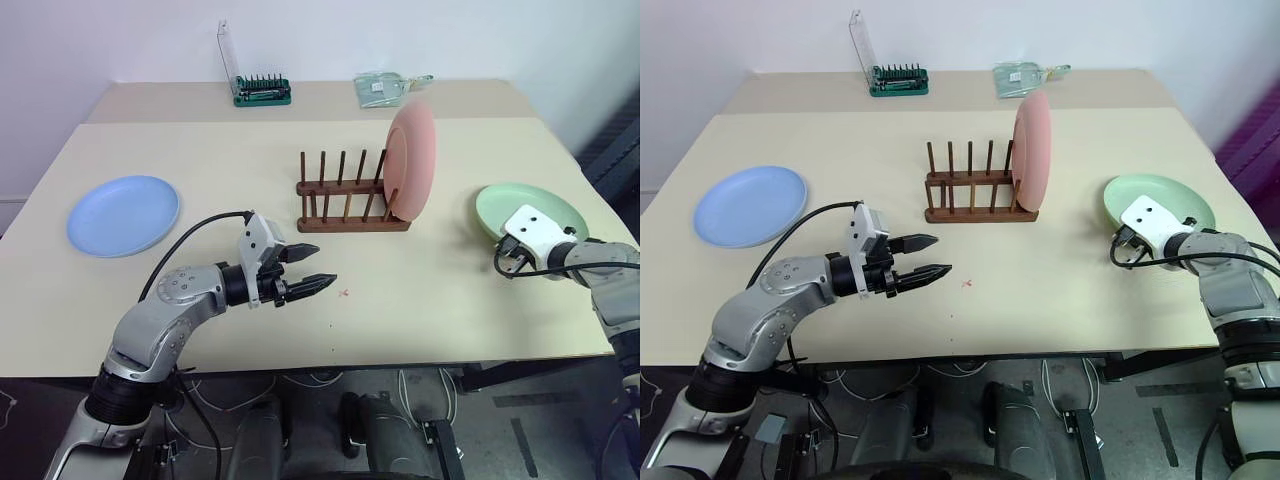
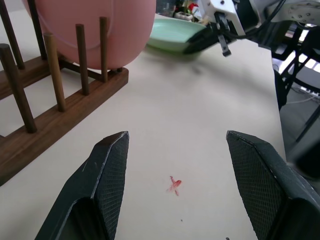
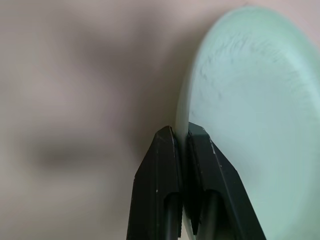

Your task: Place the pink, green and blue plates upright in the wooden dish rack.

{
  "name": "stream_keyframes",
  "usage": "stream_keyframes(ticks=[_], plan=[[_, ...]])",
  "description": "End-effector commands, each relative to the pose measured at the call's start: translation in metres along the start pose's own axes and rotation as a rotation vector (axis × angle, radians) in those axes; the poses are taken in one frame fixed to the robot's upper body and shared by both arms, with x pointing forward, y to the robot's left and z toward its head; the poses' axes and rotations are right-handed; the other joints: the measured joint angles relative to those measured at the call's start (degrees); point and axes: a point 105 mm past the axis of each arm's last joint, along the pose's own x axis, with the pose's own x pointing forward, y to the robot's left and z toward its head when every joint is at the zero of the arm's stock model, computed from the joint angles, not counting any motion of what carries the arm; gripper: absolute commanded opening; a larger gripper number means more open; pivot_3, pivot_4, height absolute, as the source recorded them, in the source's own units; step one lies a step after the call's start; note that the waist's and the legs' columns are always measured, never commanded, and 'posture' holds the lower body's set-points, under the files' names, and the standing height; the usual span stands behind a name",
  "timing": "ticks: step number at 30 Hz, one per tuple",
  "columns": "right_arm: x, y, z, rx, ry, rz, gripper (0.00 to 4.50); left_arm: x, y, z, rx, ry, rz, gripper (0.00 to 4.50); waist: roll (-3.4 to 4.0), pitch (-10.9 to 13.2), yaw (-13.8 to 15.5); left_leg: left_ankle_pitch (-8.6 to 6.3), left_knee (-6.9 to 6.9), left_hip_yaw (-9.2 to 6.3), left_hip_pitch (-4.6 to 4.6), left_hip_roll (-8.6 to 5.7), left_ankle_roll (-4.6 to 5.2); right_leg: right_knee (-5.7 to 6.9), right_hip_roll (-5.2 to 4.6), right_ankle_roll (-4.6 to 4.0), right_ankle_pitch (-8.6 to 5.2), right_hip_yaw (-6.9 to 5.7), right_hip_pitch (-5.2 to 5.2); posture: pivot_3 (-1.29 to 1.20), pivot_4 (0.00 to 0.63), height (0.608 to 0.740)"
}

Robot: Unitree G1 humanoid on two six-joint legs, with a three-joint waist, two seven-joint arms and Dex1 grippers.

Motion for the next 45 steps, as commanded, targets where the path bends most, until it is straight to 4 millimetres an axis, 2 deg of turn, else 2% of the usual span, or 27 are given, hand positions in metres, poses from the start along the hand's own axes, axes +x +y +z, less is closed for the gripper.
stream_keyframes(ticks=[1,2,4,7,8,9,11,13,15,18,20,22,24,27,36,40,43,45], plan=[[-0.026,-0.073,0.075,-0.066,-0.263,-0.356,0.03,-0.003,-0.001,0.010,0.028,-0.029,0.004,3.20,0.07,0.0,-0.3,0.00,0.00,0.01,0.00,-0.01,0.00,0.03,0.01,0.02,0.02,0.03,-0.03,0.00,0.150,0.730],[-0.036,-0.085,0.105,-0.040,-0.385,-0.416,0.03,-0.003,0.000,0.010,0.025,-0.031,0.005,3.20,0.08,0.0,-0.4,0.00,0.00,-0.01,-0.01,-0.02,-0.01,0.07,0.03,0.07,0.05,0.04,-0.06,0.00,0.150,0.730],[-0.056,-0.091,0.153,-0.004,-0.595,-0.438,0.03,-0.002,0.000,0.009,0.021,-0.030,0.008,3.20,0.07,0.0,-0.6,0.01,-0.05,-0.04,-0.01,-0.01,-0.01,0.08,0.09,0.17,0.10,0.02,-0.05,0.00,0.150,0.730],[-0.074,-0.089,0.187,0.011,-0.762,-0.419,0.03,-0.002,0.001,0.009,0.019,-0.030,0.011,3.20,0.06,0.0,-0.4,0.01,-0.15,-0.04,-0.01,0.02,-0.02,0.07,0.13,0.21,0.10,-0.02,-0.02,0.00,0.150,0.730],[-0.082,-0.082,0.202,0.047,-0.854,-0.369,0.03,-0.002,0.001,0.009,0.018,-0.031,0.015,3.20,0.06,0.0,-0.3,0.01,-0.15,-0.06,-0.01,0.02,-0.02,0.06,0.12,0.20,0.10,-0.08,0.01,0.00,0.150,0.730],[-0.091,-0.069,0.219,0.117,-0.958,-0.254,0.03,-0.003,0.002,0.008,0.016,-0.032,0.018,3.20,0.06,0.0,-0.2,0.01,-0.13,-0.04,-0.01,0.02,-0.02,0.05,0.10,0.20,0.11,-0.09,0.03,0.00,0.150,0.730],[-0.105,-0.042,0.240,0.215,-1.094,-0.036,0.03,-0.004,0.002,0.008,0.015,-0.032,0.023,3.20,0.07,0.0,-0.2,0.01,-0.09,-0.05,0.00,0.03,-0.01,0.07,0.05,0.20,0.13,-0.07,0.03,0.00,0.150,0.730],[-0.120,-0.017,0.256,0.382,-1.214,0.210,0.03,-0.005,0.003,0.007,0.012,-0.032,0.032,3.20,0.07,0.0,-0.2,0.01,-0.05,-0.09,0.01,0.05,-0.01,0.12,0.03,0.17,0.16,-0.05,0.04,0.00,0.150,0.730],[-0.135,0.006,0.269,0.452,-1.284,0.400,0.03,-0.005,0.004,0.007,0.011,-0.032,0.039,3.20,0.07,0.0,0.0,0.02,-0.02,-0.11,0.01,0.08,0.00,0.24,0.00,0.08,0.21,-0.05,0.02,0.00,0.150,0.730],[-0.137,0.031,0.273,0.492,-1.236,0.567,0.03,-0.005,0.003,0.007,0.015,-0.032,0.039,3.20,0.07,0.0,0.6,0.01,0.01,-0.12,0.02,0.09,0.00,0.25,-0.01,0.05,0.22,-0.06,0.02,0.00,0.150,0.730],[-0.117,0.046,0.272,0.569,-1.116,0.616,0.03,-0.006,0.003,0.007,0.014,-0.032,0.041,3.20,0.07,0.0,0.6,0.01,0.05,-0.13,0.02,0.09,0.00,0.25,-0.08,-0.10,0.12,-0.06,0.04,0.00,0.150,0.730],[-0.098,0.050,0.271,0.685,-1.030,0.604,0.03,-0.006,0.002,0.006,0.013,-0.033,0.043,3.20,0.06,0.0,0.5,0.01,0.09,-0.11,0.02,0.09,0.00,0.24,-0.11,-0.16,0.08,-0.06,0.05,0.00,0.150,0.730],[-0.077,0.045,0.271,0.843,-0.947,0.577,0.03,-0.007,0.002,0.006,0.012,-0.033,0.046,3.20,0.07,0.0,0.4,0.01,0.14,-0.09,0.01,0.08,0.01,0.34,-0.11,-0.17,0.09,-0.05,0.01,0.00,0.150,0.730],[-0.056,0.044,0.270,0.940,-0.852,0.541,0.03,-0.008,0.001,0.006,0.009,-0.033,0.049,3.20,0.08,0.0,0.4,0.01,0.22,-0.07,-0.01,0.04,0.01,0.54,-0.10,-0.14,0.14,-0.05,-0.07,0.00,0.150,0.730],[-0.022,0.038,0.255,1.213,-0.692,0.495,0.03,-0.009,0.002,0.006,0.010,-0.033,0.058,3.20,0.08,0.0,0.4,0.01,0.25,-0.09,-0.06,0.04,0.02,0.57,-0.06,0.05,0.20,-0.05,-0.09,0.00,0.150,0.730],[-0.013,0.040,0.249,1.282,-0.638,0.472,0.03,-0.008,0.002,0.006,0.010,-0.034,0.059,3.20,0.10,0.0,0.4,0.01,0.25,-0.10,-0.05,0.05,0.02,0.58,-0.05,0.06,0.20,-0.05,-0.08,0.00,0.150,0.730],[-0.013,0.038,0.251,1.281,-0.644,0.458,1.06,-0.008,0.002,0.007,0.010,-0.036,0.058,3.20,0.11,0.0,0.3,0.01,0.25,-0.10,-0.06,0.05,0.02,0.57,-0.05,0.09,0.18,-0.05,-0.10,0.00,0.150,0.730],[-0.016,0.037,0.255,1.276,-0.663,0.458,1.99,-0.008,0.002,0.007,0.010,-0.036,0.059,3.20,0.11,0.0,0.3,0.01,0.24,-0.11,-0.06,0.05,0.02,0.57,-0.05,0.09,0.18,-0.05,-0.10,0.00,0.150,0.730]])
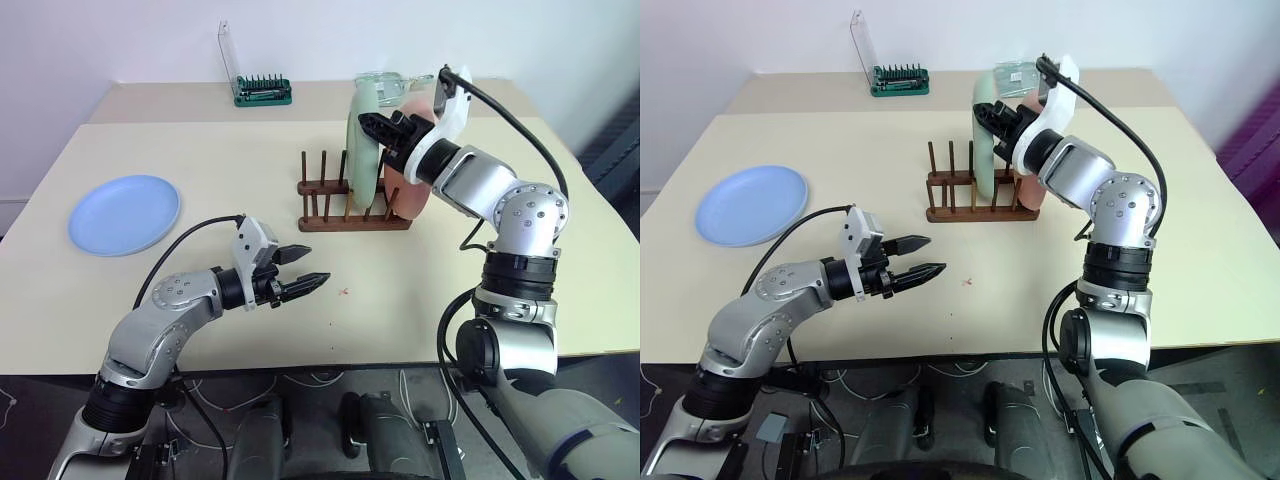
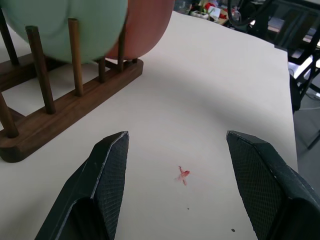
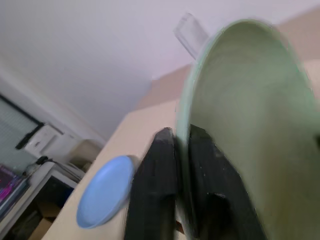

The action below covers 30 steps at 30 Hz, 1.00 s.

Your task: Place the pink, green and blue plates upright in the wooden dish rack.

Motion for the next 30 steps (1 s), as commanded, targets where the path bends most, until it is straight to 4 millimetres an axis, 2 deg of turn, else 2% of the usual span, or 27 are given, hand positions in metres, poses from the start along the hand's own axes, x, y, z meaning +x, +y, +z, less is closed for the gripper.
stream_keyframes(ticks=[1,2,5,7,10,17,18,20,21,22,23,25,26,28,30], plan=[[-0.001,0.016,0.017,-0.025,-0.063,0.044,2.48,-0.002,-0.003,0.012,0.040,-0.037,-0.004,3.20,0.00,0.0,-0.1,0.00,0.00,-0.01,0.00,0.00,0.00,0.00,0.00,0.01,0.00,0.00,0.00,0.00,0.150,0.730],[-0.001,0.017,0.020,-0.067,-0.075,0.040,2.99,-0.003,-0.003,0.012,0.040,-0.037,-0.004,3.20,0.00,0.0,-0.1,0.00,0.00,-0.01,0.00,0.00,0.00,0.00,0.00,0.03,-0.02,0.00,0.00,0.00,0.150,0.730],[-0.002,0.022,0.026,-0.195,-0.086,0.042,2.99,-0.002,-0.003,0.012,0.040,-0.037,-0.004,3.20,0.01,0.0,-0.1,0.00,0.00,-0.02,0.00,0.00,0.00,0.00,0.00,0.07,-0.05,0.00,0.00,0.00,0.150,0.730],[-0.003,0.028,0.031,-0.385,-0.089,0.042,2.99,-0.002,-0.003,0.012,0.037,-0.039,-0.003,3.20,0.01,0.0,-0.1,0.00,0.00,-0.02,-0.01,0.00,0.00,-0.01,0.00,0.07,-0.06,0.00,-0.02,0.00,0.150,0.730],[-0.004,0.032,0.034,-0.521,-0.084,0.058,2.99,-0.002,-0.003,0.012,0.034,-0.040,0.000,3.20,0.01,0.0,-0.1,0.00,-0.01,-0.02,-0.01,-0.01,0.01,-0.02,-0.01,-0.06,-0.19,0.00,-0.03,0.00,0.150,0.730],[-0.011,0.038,0.051,-1.009,-0.142,0.049,2.99,-0.002,0.003,0.015,0.004,-0.072,0.030,3.20,0.00,0.0,-0.2,-0.01,-0.03,0.01,-0.01,0.00,0.00,-0.03,0.00,-0.05,-0.20,0.01,-0.07,0.00,0.150,0.730],[-0.013,0.045,0.052,-1.089,-0.162,0.085,3.03,-0.004,0.015,0.019,0.006,-0.100,0.099,3.44,0.00,0.0,-0.1,-0.01,-0.03,0.02,-0.02,0.00,0.00,-0.02,-0.01,-0.05,-0.20,0.01,-0.08,0.00,0.150,0.730],[-0.016,0.057,0.050,-1.181,-0.177,0.163,3.03,-0.013,0.051,0.027,0.025,-0.146,0.320,4.00,-0.01,0.0,0.1,-0.01,-0.02,0.02,-0.02,-0.01,0.00,-0.05,-0.01,-0.04,-0.20,0.00,-0.08,0.00,0.150,0.730],[-0.017,0.059,0.049,-1.196,-0.179,0.181,3.03,-0.015,0.060,0.029,0.028,-0.156,0.376,4.45,-0.05,0.0,0.1,-0.01,-0.01,0.00,-0.02,-0.01,0.00,-0.04,0.01,-0.04,-0.20,0.00,-0.07,0.00,0.150,0.730],[-0.018,0.063,0.042,-1.232,-0.171,0.225,3.03,-0.037,0.101,0.033,0.037,-0.159,0.652,4.49,-0.04,0.0,0.1,0.00,0.02,0.00,-0.02,0.00,0.00,-0.04,0.06,-0.03,-0.19,0.00,-0.06,0.00,0.150,0.730],[-0.019,0.066,0.037,-1.259,-0.166,0.256,3.03,-0.056,0.126,0.035,0.038,-0.161,0.844,4.49,-0.03,0.0,0.1,-0.01,0.01,0.00,-0.01,0.01,0.00,-0.02,0.05,0.02,-0.16,0.00,-0.05,0.00,0.150,0.730],[-0.019,0.067,0.029,-1.287,-0.157,0.288,3.03,-0.105,0.161,0.045,0.040,-0.202,1.203,4.49,-0.11,0.1,-0.2,0.00,0.02,0.00,-0.01,0.03,0.01,0.00,0.10,0.14,-0.08,0.00,-0.06,0.00,0.150,0.730],[-0.018,0.067,0.026,-1.296,-0.159,0.296,3.03,-0.134,0.171,0.050,-0.036,-0.274,1.367,4.49,-0.11,0.1,-0.4,0.00,0.01,0.00,0.00,0.05,0.01,0.00,0.10,0.14,-0.07,0.00,-0.06,0.00,0.150,0.730],[-0.018,0.069,0.021,-1.315,-0.165,0.321,3.03,-0.176,0.176,0.048,-0.182,-0.380,1.574,4.49,-0.12,0.1,-0.8,0.00,-0.04,0.03,-0.02,0.06,0.01,-0.02,0.05,0.11,-0.05,0.01,-0.08,0.00,0.150,0.730],[-0.018,0.072,0.019,-1.332,-0.171,0.352,3.03,-0.192,0.174,0.039,-0.275,-0.385,1.645,4.49,-0.12,0.1,-1.0,-0.01,-0.12,0.06,-0.02,0.04,0.02,-0.02,-0.10,0.05,-0.01,0.02,-0.08,0.00,0.150,0.730]])
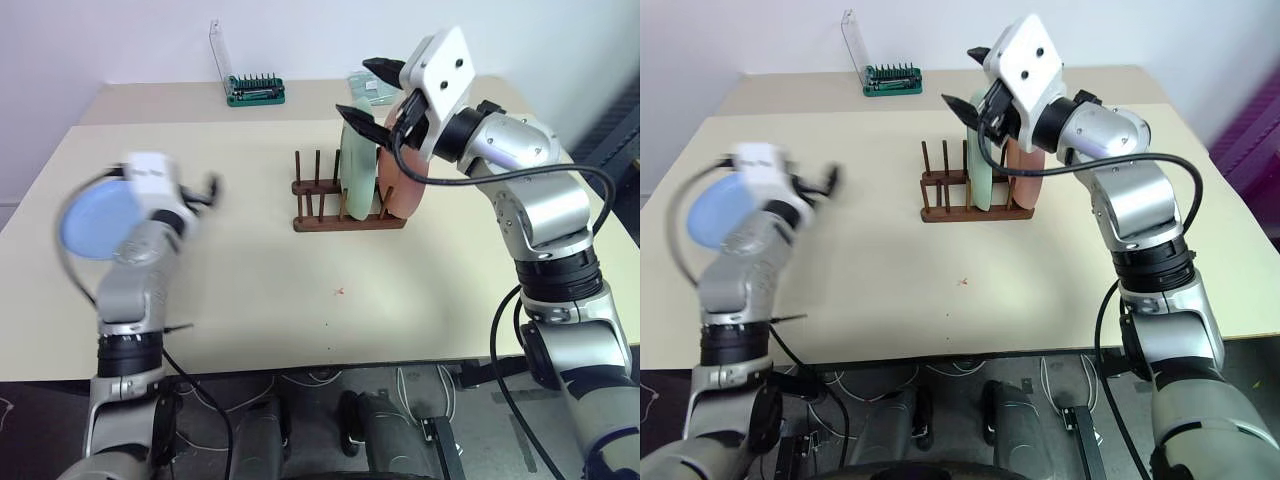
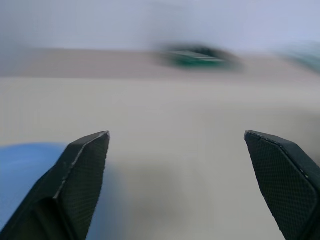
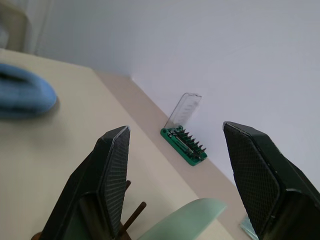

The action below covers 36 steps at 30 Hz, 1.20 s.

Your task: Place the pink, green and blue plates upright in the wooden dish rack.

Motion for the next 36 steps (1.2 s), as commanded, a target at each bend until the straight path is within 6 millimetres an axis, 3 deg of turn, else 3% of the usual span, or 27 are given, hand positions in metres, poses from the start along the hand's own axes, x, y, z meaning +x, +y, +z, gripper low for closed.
stream_keyframes(ticks=[1,4,12,15,18,23,25,26,29,31,33,36], plan=[[0.001,0.004,0.020,-0.065,-0.090,0.029,3.03,-0.006,0.033,0.002,-0.079,0.045,0.161,4.49,0.00,0.0,0.0,-0.01,-0.01,0.02,0.00,-0.03,0.01,0.00,-0.03,0.01,0.00,0.00,0.01,0.00,0.150,0.730],[0.000,0.013,0.022,-0.061,-0.113,0.083,3.03,-0.009,0.035,-0.009,-0.118,0.135,0.175,4.49,-0.08,0.0,0.6,0.00,0.08,0.04,0.00,-0.08,0.00,0.01,-0.03,0.02,-0.01,-0.08,0.11,0.00,0.150,0.730],[-0.002,0.024,0.011,-0.084,-0.082,0.124,3.03,-0.024,0.081,-0.048,-0.367,0.326,0.502,4.49,-0.25,0.0,1.2,-0.02,0.36,-0.03,0.01,-0.05,0.00,0.06,0.02,0.02,-0.01,-0.15,0.22,0.00,0.150,0.730],[-0.003,0.023,0.007,-0.093,-0.070,0.122,3.03,-0.024,0.078,-0.057,-0.470,0.360,0.514,4.49,-0.27,0.0,1.2,-0.02,0.36,-0.03,0.00,-0.05,-0.01,0.05,0.01,0.00,0.01,-0.15,0.22,0.00,0.150,0.730],[-0.004,0.024,0.006,-0.096,-0.065,0.120,3.03,-0.017,0.068,-0.059,-0.497,0.367,0.459,3.64,-0.31,0.0,1.3,-0.02,0.37,-0.03,0.00,-0.06,-0.01,0.06,0.02,-0.01,0.01,-0.19,0.24,0.00,0.150,0.730],[-0.005,0.029,0.005,-0.100,-0.060,0.128,3.03,-0.010,0.062,-0.061,-0.497,0.385,0.420,1.17,-0.34,0.0,1.2,-0.02,0.38,-0.02,0.00,-0.07,-0.01,0.06,0.01,-0.01,0.00,-0.21,0.24,0.00,0.150,0.730],[-0.006,0.032,0.004,-0.100,-0.056,0.131,3.03,-0.005,0.052,-0.060,-0.473,0.393,0.349,0.18,-0.34,0.0,1.2,-0.03,0.38,-0.02,0.00,-0.06,-0.02,0.06,0.02,-0.01,0.00,-0.21,0.24,0.00,0.150,0.730],[-0.006,0.033,0.003,-0.098,-0.056,0.132,3.03,-0.004,0.047,-0.059,-0.455,0.394,0.317,0.08,-0.34,0.0,1.2,-0.03,0.38,-0.02,0.00,-0.06,-0.02,0.06,0.02,-0.01,0.00,-0.21,0.23,0.00,0.150,0.730],[-0.005,0.036,0.004,-0.102,-0.064,0.134,3.03,0.005,0.018,-0.032,-0.392,0.264,0.146,0.08,-0.35,0.0,1.3,-0.03,0.39,-0.03,0.01,-0.07,-0.02,0.07,0.01,-0.01,0.00,-0.21,0.25,0.00,0.150,0.730],[-0.001,0.039,0.004,-0.102,-0.075,0.141,3.03,0.006,-0.020,0.005,-0.359,0.105,-0.031,0.08,-0.40,0.0,1.4,-0.03,0.40,-0.03,-0.02,-0.07,-0.03,0.05,0.00,-0.03,0.00,-0.22,0.25,0.00,0.150,0.730],[0.002,0.044,0.003,-0.122,-0.078,0.170,3.03,0.001,-0.047,0.027,-0.370,0.020,-0.147,0.08,-0.45,0.0,1.3,-0.03,0.40,-0.03,-0.06,-0.07,-0.03,0.03,-0.01,-0.03,0.01,-0.22,0.24,0.00,0.150,0.730],[0.010,0.052,0.006,-0.254,-0.100,0.205,3.89,-0.008,-0.082,0.052,-0.379,-0.046,-0.256,0.00,-0.45,0.0,1.2,-0.03,0.40,-0.02,-0.06,-0.08,-0.03,0.02,-0.02,-0.03,0.01,-0.22,0.24,0.00,0.150,0.730]])
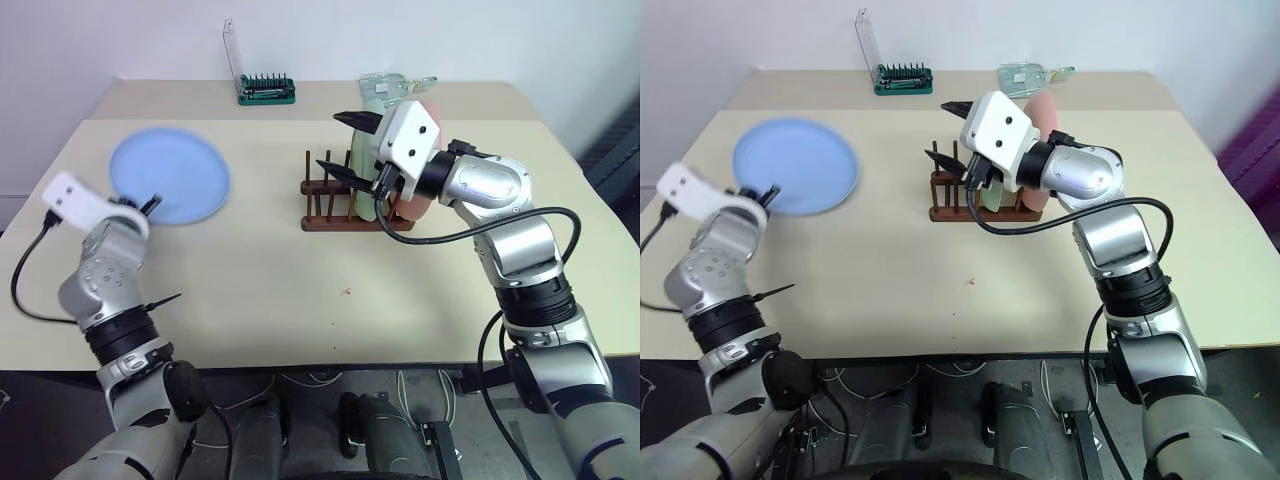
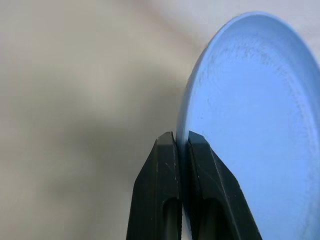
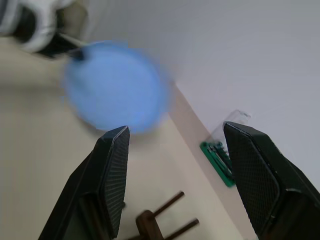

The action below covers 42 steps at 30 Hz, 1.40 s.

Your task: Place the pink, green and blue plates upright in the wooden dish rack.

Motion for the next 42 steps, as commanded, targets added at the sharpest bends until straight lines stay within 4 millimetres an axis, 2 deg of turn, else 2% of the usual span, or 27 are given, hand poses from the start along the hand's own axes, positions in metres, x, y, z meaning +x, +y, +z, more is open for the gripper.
stream_keyframes(ticks=[1,2,5,8,11,14,17,21,24,26,29,30,32,33,36,37,39,40,42], plan=[[0.013,-0.001,0.017,-0.192,-0.050,0.014,4.33,-0.010,-0.056,0.031,-0.009,-0.123,-0.166,0.00,0.00,0.0,-0.2,0.00,0.00,0.00,0.01,-0.01,0.00,0.01,0.01,0.01,0.00,0.01,0.00,0.00,0.150,0.730],[0.019,0.003,0.018,-0.247,-0.055,0.028,4.42,-0.013,-0.075,0.029,-0.036,-0.105,-0.217,0.00,0.01,0.0,-0.3,0.00,-0.01,0.02,0.04,-0.01,0.00,0.01,0.03,0.01,0.00,0.01,0.00,0.00,0.150,0.730],[0.036,0.005,0.012,-0.434,-0.028,0.024,4.42,-0.022,-0.112,0.023,-0.027,-0.069,-0.298,0.00,0.01,0.0,-0.6,0.00,-0.02,0.01,0.05,0.00,0.01,0.03,0.09,0.04,-0.02,0.02,-0.01,0.00,0.150,0.730],[0.044,0.003,0.005,-0.522,-0.005,0.018,4.42,-0.028,-0.127,0.021,-0.043,-0.051,-0.326,0.00,0.00,0.0,-0.5,0.01,-0.02,0.02,0.05,-0.01,0.01,0.03,0.10,0.06,-0.03,0.04,-0.01,0.00,0.150,0.730],[0.053,-0.004,0.008,-0.540,-0.021,-0.037,4.42,-0.041,-0.148,0.018,-0.067,-0.034,-0.400,0.00,-0.02,0.0,-0.6,0.01,-0.02,0.03,0.04,0.00,0.01,0.03,0.10,0.05,-0.02,0.06,-0.02,0.00,0.150,0.730],[0.060,-0.007,0.004,-0.589,-0.003,-0.055,4.42,-0.048,-0.157,0.012,-0.093,-0.005,-0.419,0.00,-0.02,0.0,-0.5,0.02,-0.02,0.02,0.03,0.00,0.01,0.03,0.10,0.03,-0.01,0.06,-0.03,0.00,0.150,0.730],[0.065,-0.014,-0.002,-0.621,0.040,-0.093,3.60,-0.056,-0.167,0.009,-0.090,0.005,-0.455,0.00,-0.02,0.0,-0.4,0.02,-0.01,0.02,0.04,-0.01,0.01,0.03,0.09,0.05,-0.02,0.06,-0.01,0.00,0.150,0.730],[0.065,-0.023,-0.003,-0.667,0.063,-0.141,1.52,-0.060,-0.170,0.009,-0.058,-0.005,-0.468,0.00,-0.02,0.0,-0.2,0.02,0.00,0.01,0.03,-0.02,0.01,0.02,0.08,0.05,-0.02,0.07,-0.01,0.00,0.150,0.730],[0.065,-0.024,-0.002,-0.718,0.060,-0.154,0.05,-0.057,-0.163,0.014,-0.081,-0.026,-0.444,0.00,-0.01,0.0,-0.3,0.02,-0.01,0.01,0.03,-0.02,0.01,0.03,0.10,0.05,-0.02,0.07,-0.02,0.00,0.150,0.730],[0.064,-0.024,-0.002,-0.735,0.057,-0.159,0.05,-0.055,-0.161,0.018,-0.104,-0.042,-0.441,0.00,-0.01,0.0,-0.3,0.02,-0.01,0.00,0.03,-0.01,0.01,0.02,0.11,0.05,-0.02,0.07,-0.02,0.00,0.150,0.730],[0.064,-0.023,0.004,-0.762,0.028,-0.172,0.00,-0.050,-0.146,0.044,-0.186,-0.162,-0.381,0.90,-0.02,0.0,-0.3,0.02,-0.01,0.01,0.03,-0.01,0.01,0.03,0.10,0.05,-0.03,0.07,-0.02,0.00,0.150,0.730],[0.064,-0.022,0.006,-0.766,0.018,-0.175,0.00,-0.048,-0.141,0.050,-0.203,-0.196,-0.353,1.39,-0.02,0.0,-0.4,0.02,-0.01,0.01,0.03,-0.01,0.01,0.03,0.10,0.05,-0.03,0.07,-0.02,0.00,0.150,0.730],[0.065,-0.021,0.015,-0.752,-0.031,-0.186,0.00,-0.040,-0.115,0.069,-0.238,-0.291,-0.237,2.36,-0.02,0.0,-0.5,0.01,-0.01,0.01,0.03,-0.01,0.01,0.02,0.13,0.05,-0.03,0.07,-0.03,0.00,0.150,0.730],[0.064,-0.021,0.023,-0.717,-0.071,-0.205,0.00,-0.036,-0.099,0.078,-0.249,-0.340,-0.170,2.36,-0.02,0.0,-0.6,0.01,-0.02,0.01,0.03,-0.01,0.01,0.02,0.13,0.05,-0.03,0.07,-0.03,0.00,0.150,0.730],[0.061,-0.024,0.051,-0.516,-0.214,-0.264,0.00,-0.027,-0.050,0.104,-0.185,-0.463,0.006,2.36,-0.02,0.0,-1.4,0.01,-0.05,0.02,0.05,0.02,0.01,0.02,0.17,0.04,-0.02,0.07,-0.04,0.00,0.150,0.730],[0.060,-0.024,0.056,-0.463,-0.242,-0.272,0.00,-0.025,-0.041,0.107,-0.158,-0.475,0.032,2.36,-0.02,0.0,-1.6,0.02,-0.06,0.02,0.05,0.04,0.01,0.04,0.19,0.02,-0.01,0.07,-0.05,0.00,0.150,0.730],[0.056,-0.025,0.074,-0.166,-0.352,-0.271,0.00,-0.013,-0.025,0.100,0.094,-0.428,0.048,2.36,-0.03,0.0,-1.5,0.02,-0.09,0.00,0.05,0.06,0.01,0.07,0.21,0.01,-0.01,0.07,-0.06,0.00,0.150,0.730],[0.054,-0.024,0.079,-0.070,-0.388,-0.255,0.00,-0.009,-0.021,0.095,0.184,-0.397,0.043,2.36,-0.02,0.0,-1.5,0.02,-0.11,0.00,0.08,0.06,0.00,0.09,0.21,0.00,-0.01,0.06,-0.04,0.00,0.150,0.730],[0.049,-0.024,0.088,0.135,-0.449,-0.227,0.00,-0.002,-0.020,0.072,0.353,-0.300,-0.010,2.36,-0.04,0.0,-1.1,0.03,-0.10,0.01,0.08,0.08,-0.02,0.11,0.16,0.00,0.00,0.05,-0.03,0.00,0.150,0.730]])
